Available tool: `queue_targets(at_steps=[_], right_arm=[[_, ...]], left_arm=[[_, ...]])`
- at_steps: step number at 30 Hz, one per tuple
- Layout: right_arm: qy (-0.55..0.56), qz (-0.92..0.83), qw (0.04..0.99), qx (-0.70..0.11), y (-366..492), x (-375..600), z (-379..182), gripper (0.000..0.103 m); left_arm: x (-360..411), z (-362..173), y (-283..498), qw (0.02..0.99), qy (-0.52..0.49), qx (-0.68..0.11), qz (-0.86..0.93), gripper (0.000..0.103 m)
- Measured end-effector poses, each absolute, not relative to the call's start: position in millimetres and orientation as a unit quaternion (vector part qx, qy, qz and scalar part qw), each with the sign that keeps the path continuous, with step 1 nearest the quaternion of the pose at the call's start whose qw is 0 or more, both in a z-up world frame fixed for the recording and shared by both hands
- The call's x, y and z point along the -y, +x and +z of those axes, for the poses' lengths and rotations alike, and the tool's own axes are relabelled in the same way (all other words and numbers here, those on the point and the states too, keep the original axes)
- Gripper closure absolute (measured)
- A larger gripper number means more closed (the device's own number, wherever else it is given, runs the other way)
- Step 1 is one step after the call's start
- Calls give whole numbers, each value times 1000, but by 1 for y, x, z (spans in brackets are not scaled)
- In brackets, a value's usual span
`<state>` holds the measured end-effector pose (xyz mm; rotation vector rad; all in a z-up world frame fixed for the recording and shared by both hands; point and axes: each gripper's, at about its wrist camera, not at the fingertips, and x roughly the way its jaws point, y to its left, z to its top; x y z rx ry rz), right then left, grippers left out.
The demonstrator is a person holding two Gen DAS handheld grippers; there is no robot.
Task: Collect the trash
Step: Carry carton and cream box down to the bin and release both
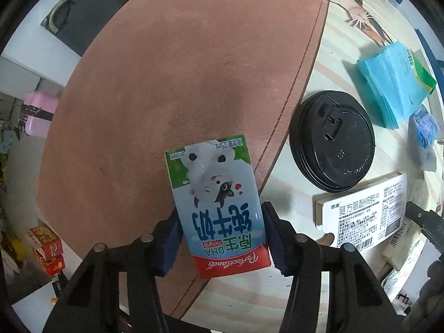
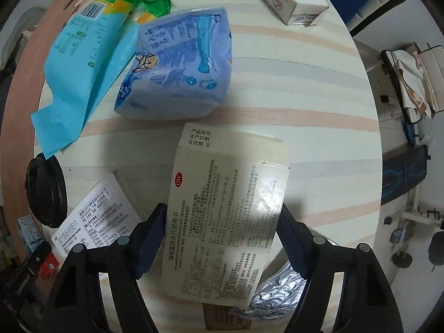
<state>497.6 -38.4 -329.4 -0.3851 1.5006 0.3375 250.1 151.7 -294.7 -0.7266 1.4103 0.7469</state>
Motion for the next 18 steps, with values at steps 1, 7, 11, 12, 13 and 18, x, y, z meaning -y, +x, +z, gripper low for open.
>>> queue_targets(at_steps=[1,7,11,12,13,18], right_arm=[[-170,149,704,-674,497,40,-329,26],[-161,160,737,-637,477,59,-296,26],[-172,178,762,-599,464,58,-264,26],[-174,185,768,-588,458,58,-255,26],[-172,189,771,-583,454,56,-251,26],[-157,216,796,-543,419,51,-217,26]], left_arm=[[-150,-293,252,641,-316,-618,327,53],[-126,-255,247,677,-260,-605,328,54],[-110,-219,243,706,-229,-584,328,54],[-105,-209,241,715,-222,-576,327,54],[-101,-200,239,723,-218,-570,325,54],[-90,-163,231,759,-198,-538,309,54]])
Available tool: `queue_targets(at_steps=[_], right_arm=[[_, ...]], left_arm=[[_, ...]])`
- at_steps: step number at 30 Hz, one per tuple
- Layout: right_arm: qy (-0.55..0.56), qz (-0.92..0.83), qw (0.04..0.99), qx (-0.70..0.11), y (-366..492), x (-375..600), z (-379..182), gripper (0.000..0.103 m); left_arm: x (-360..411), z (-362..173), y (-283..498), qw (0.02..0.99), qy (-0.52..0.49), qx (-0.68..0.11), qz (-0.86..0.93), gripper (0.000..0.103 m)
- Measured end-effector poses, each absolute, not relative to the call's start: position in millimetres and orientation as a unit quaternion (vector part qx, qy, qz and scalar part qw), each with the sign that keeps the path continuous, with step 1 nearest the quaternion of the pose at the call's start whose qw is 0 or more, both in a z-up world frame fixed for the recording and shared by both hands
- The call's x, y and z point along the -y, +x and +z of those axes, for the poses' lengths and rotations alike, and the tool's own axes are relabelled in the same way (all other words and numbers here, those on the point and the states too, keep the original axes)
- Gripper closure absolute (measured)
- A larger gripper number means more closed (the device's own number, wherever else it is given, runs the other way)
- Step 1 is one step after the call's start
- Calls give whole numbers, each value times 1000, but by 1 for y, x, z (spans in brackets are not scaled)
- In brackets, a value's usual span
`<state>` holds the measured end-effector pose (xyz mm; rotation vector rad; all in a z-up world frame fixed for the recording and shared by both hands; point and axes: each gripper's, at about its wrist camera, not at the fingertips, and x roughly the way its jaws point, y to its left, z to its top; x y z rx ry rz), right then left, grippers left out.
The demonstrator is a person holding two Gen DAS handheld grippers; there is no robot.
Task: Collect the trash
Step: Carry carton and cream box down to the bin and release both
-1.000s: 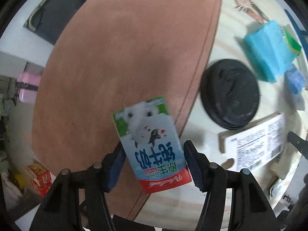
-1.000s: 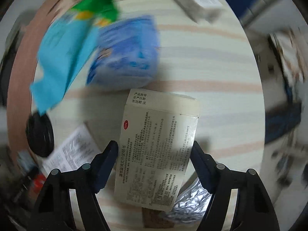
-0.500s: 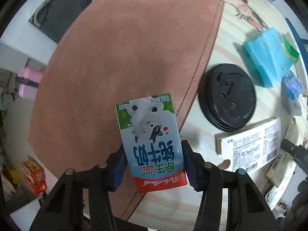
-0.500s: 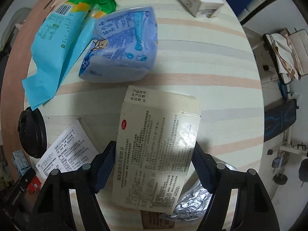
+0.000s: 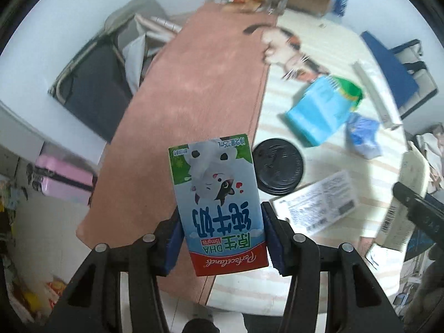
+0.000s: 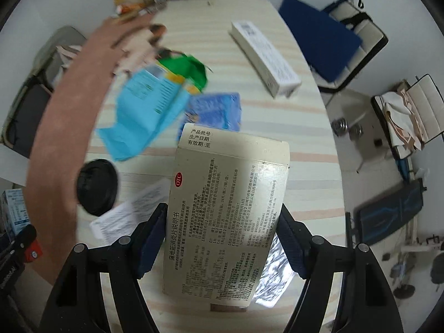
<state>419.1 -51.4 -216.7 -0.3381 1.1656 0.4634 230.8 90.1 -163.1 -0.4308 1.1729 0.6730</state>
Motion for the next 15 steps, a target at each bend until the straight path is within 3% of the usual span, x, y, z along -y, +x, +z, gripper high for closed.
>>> queue_targets(at_steps=[9,15], right_arm=[[-121,236,834,-484,313,79,-154,26],[-86,216,835,-498,206,123,-150,26]], left_arm=[[-74,-124,172,817,-174,-488,252,54],[-51,-142,100,815,-202,-514,174,54]])
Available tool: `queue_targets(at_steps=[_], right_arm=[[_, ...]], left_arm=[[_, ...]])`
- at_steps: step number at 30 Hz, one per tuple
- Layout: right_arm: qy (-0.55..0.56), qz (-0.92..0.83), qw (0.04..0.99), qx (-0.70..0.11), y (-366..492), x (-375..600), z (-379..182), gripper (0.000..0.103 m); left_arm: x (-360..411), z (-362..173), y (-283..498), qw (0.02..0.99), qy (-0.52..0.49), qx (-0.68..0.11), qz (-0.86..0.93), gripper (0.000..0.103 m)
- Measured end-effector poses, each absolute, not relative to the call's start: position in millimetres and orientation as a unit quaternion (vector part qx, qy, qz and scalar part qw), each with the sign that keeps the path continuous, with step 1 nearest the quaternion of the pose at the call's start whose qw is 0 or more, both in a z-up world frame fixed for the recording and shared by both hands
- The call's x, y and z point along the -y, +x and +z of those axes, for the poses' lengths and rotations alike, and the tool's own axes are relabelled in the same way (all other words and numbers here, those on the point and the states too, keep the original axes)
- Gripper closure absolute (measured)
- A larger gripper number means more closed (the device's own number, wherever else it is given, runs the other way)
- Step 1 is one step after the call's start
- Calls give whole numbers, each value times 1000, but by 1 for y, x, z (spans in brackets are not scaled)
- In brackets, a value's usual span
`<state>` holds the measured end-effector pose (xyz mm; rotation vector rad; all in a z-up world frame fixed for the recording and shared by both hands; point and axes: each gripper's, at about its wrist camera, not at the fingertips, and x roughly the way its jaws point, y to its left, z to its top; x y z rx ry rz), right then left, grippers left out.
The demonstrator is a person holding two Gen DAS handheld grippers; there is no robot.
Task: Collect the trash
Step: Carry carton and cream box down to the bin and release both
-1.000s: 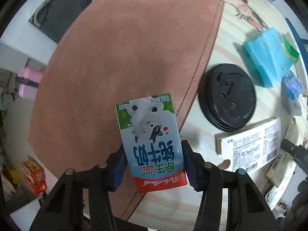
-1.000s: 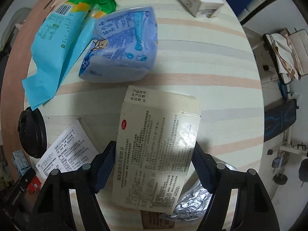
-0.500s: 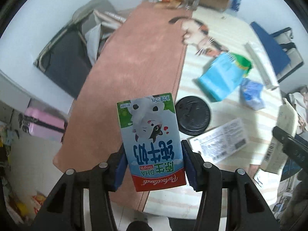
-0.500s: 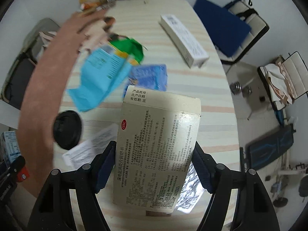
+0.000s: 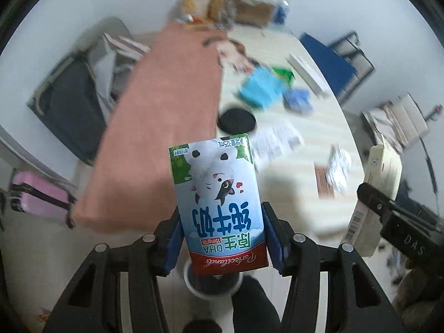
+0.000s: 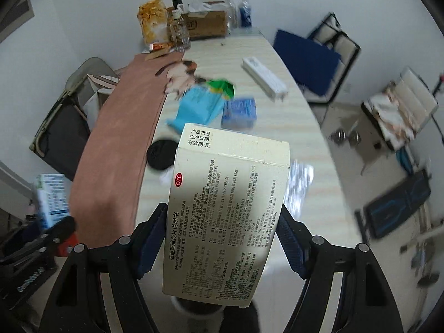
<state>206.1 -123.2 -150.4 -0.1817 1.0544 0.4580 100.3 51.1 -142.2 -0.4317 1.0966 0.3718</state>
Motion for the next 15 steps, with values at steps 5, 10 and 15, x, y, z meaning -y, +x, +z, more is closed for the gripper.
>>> queue_targets(at_steps=[5,10,15], right_arm=[[-72,198,803,-558,137,156,-206,26],[-46,188,746,-637,99,178,-311,26],[-21,174,693,-699,81,189,-445,26]], left_arm=[[-43,-202,55,779,-239,-564,134,54],[-41,-306,32,728,-270,-621,112,54],[-48,-416,25,682,-306,-656,103,53]])
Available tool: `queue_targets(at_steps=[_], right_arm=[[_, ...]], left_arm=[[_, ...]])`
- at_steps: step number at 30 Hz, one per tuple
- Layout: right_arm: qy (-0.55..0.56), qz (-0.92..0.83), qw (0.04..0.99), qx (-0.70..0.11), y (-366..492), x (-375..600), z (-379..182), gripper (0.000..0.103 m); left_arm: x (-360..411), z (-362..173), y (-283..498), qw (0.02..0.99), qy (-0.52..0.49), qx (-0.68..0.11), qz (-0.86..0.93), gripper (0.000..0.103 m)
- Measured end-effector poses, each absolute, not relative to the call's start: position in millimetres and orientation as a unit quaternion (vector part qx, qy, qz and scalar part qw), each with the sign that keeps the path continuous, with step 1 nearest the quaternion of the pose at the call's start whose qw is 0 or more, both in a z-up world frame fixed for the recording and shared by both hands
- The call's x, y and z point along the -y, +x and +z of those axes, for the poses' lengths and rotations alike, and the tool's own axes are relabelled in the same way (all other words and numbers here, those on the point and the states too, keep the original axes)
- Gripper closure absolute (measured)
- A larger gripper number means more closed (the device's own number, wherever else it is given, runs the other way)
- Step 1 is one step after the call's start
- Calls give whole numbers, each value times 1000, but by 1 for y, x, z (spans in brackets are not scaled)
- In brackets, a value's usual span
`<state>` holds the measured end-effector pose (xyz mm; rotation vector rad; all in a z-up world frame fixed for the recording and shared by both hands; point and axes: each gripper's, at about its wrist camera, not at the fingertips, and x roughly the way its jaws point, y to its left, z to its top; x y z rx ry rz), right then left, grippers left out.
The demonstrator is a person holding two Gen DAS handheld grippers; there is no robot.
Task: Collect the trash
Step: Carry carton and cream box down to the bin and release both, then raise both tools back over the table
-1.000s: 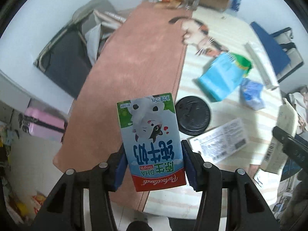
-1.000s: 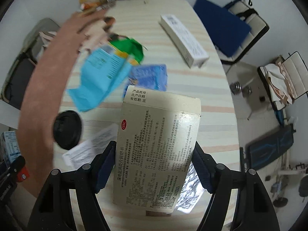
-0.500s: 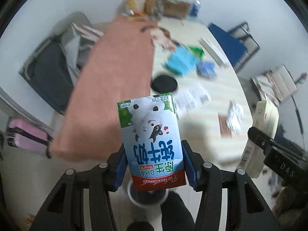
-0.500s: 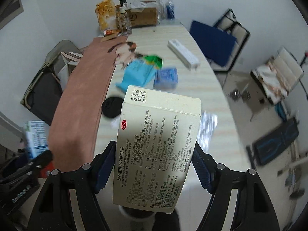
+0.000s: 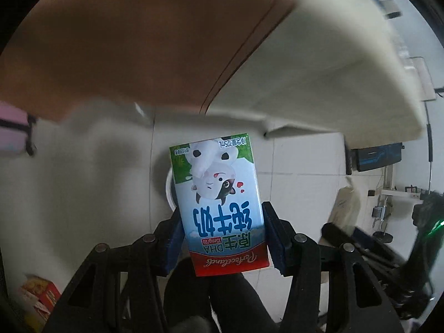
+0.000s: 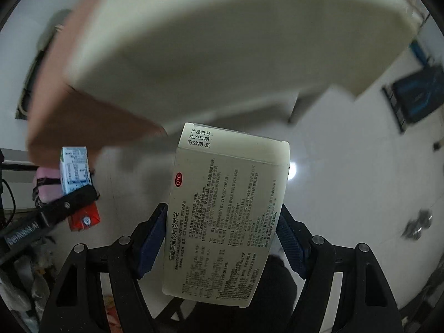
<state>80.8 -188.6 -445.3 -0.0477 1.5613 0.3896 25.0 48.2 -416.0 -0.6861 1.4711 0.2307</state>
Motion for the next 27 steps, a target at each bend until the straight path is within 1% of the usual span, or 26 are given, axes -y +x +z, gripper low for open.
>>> queue_targets(at_steps=[1,2,3,4,5,6,7,8,9,10,12,17,22,27], right_arm=[[-18,177,686,-706,81,188,-463,26],[-13,175,678,-714,80,188,-491,26],[-7,175,672,-719,80,189,-518,26],[-1,181,663,-727,81,188,-542,26],[4,183,655,-733,81,188,-562,25],[13,185,647,-739,82,189,-587,25],[20,189,640,-745,83,190,-608,22],[21,191,634,-749,83,191,-624,16],[22,193,631,-751,84,191,-640,2],[12,191,631,-752,83,192,-658,0],[-14,182,633,-752,82,193,-679,0],[-71,165,637,-749,78,192,-702,0],[-115,150,642,-743,73,193,-699,0],[-149,132,651,-732,67,194,-681,0]], left_arm=[[-50,-431,25,676,-311,-660,103,52],[-53,-460,25,666,-316,-666,110,47],[-55,-473,24,663,-320,-667,114,38],[-57,-499,24,658,-325,-669,120,15],[-58,-514,24,654,-324,-672,126,4],[-59,-528,22,651,-323,-675,130,4],[-60,-544,22,647,-324,-677,135,4],[-59,-561,22,643,-322,-680,140,4],[-59,-575,22,641,-319,-683,145,4],[-58,-586,22,639,-315,-685,150,4],[-54,-600,18,643,-298,-686,163,4],[-41,-605,11,657,-242,-687,193,4],[-38,-602,-6,648,-231,-699,195,4],[-31,-590,-15,642,-222,-707,198,4]])
